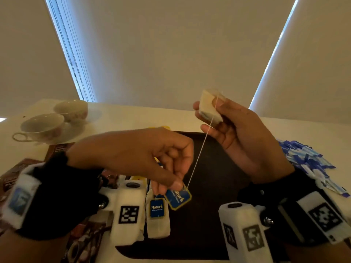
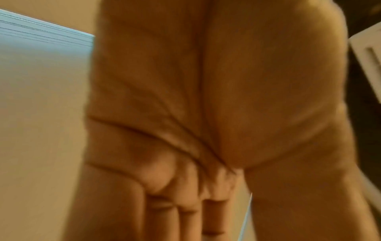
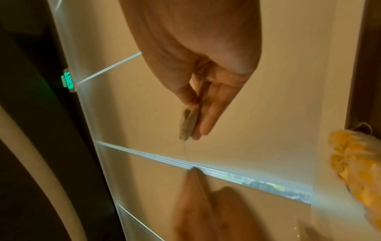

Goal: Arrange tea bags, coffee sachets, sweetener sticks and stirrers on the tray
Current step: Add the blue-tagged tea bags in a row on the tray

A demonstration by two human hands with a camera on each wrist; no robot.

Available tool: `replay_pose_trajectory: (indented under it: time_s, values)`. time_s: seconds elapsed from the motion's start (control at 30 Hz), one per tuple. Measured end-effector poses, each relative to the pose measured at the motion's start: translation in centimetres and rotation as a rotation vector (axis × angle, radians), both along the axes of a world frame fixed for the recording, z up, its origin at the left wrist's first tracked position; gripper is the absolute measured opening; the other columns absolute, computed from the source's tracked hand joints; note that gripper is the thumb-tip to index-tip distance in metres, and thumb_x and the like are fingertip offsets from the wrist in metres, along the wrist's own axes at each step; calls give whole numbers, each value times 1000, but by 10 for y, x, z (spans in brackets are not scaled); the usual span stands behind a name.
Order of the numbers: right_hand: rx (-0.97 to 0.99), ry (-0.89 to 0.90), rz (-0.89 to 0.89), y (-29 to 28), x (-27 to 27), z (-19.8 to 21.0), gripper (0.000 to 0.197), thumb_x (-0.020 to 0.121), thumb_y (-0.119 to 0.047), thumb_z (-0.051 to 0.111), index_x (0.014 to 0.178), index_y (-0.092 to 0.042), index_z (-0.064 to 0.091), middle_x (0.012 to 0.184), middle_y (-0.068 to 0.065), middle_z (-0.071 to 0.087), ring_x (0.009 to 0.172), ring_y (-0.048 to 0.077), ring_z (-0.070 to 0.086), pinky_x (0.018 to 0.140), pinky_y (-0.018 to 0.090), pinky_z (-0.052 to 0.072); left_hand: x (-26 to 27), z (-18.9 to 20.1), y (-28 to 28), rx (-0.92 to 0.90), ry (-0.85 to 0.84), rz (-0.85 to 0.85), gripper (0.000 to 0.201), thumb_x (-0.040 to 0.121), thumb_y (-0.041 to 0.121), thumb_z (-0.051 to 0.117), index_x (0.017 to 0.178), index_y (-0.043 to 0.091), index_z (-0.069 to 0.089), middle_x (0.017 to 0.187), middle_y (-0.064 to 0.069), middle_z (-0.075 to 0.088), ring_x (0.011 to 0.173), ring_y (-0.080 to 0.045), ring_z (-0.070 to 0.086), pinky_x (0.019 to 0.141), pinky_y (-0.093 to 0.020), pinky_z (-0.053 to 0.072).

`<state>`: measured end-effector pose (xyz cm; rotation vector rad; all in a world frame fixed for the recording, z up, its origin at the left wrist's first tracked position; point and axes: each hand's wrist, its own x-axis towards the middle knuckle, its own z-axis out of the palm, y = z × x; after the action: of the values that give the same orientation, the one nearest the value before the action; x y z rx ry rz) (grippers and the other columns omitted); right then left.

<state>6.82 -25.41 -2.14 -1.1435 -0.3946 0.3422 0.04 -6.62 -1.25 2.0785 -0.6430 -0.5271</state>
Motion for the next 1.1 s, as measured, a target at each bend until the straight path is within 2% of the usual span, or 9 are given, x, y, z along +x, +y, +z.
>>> replay_pose_trajectory:
  time_s: [0.17,0.3,0.43,0.53,0.63,0.7,0.77,0.83,1.1]
  values:
    - [-127,-89,183,-3,-6,4,30,82,-22,51,104,-5,62,80,9,72,73,15,69,70,26,58,24,-20,15,35,-61,278,21,75,20,77,82,26,57,82,-7,70,67,-18,65,57,-22,51]
    - [-494,-245,199,-1,-7,-1,17,87,-16,57,96,-9,70,96,14,71,96,27,67,93,39,49,23,-9,29,-101,-237,613,13,80,14,67,85,20,56,78,-6,70,69,-15,65,52,-20,50]
    - [-672,-343,162,3,-15,-1,15,88,-17,57,89,-20,72,93,4,71,97,22,65,87,29,52,8,10,26,-254,-341,624,16,74,16,68,86,17,57,79,-10,68,71,-15,66,53,-23,53]
    - [-683,-403,72,8,-19,-4,16,88,-18,59,82,-20,73,93,22,68,96,45,58,85,56,47,1,16,15,-334,-355,589,17,70,17,68,84,17,58,80,-14,67,67,-16,64,51,-23,52]
    - [-643,-414,-19,10,-18,-6,19,89,-20,59,80,-10,72,92,32,63,93,54,54,79,64,46,0,16,9,-342,-335,549,17,70,16,68,86,16,61,80,-11,67,69,-19,65,53,-25,54]
    - [-610,-373,-53,9,-15,-5,20,90,-22,57,79,-14,72,94,30,64,91,48,60,83,55,50,-1,16,7,-297,-337,507,17,72,15,68,87,16,61,81,-9,67,73,-20,67,54,-26,55]
    - [-579,-307,-44,7,-13,-5,20,91,-23,56,80,-19,71,91,20,69,78,29,67,75,33,57,-2,17,7,-244,-351,469,16,73,14,69,87,16,61,80,-6,67,73,-18,67,54,-26,56]
    - [-548,-242,-25,6,-11,-4,20,92,-25,55,80,-20,71,84,10,73,71,15,66,69,23,57,-2,16,8,-207,-365,462,17,72,17,69,87,16,61,78,-2,67,72,-17,66,54,-26,56]
    - [-533,-235,45,6,-12,-4,20,91,-27,54,84,-20,71,90,9,72,90,29,67,78,30,55,7,9,6,-138,-448,550,14,80,10,68,87,19,60,77,3,66,66,-13,66,48,-20,52]
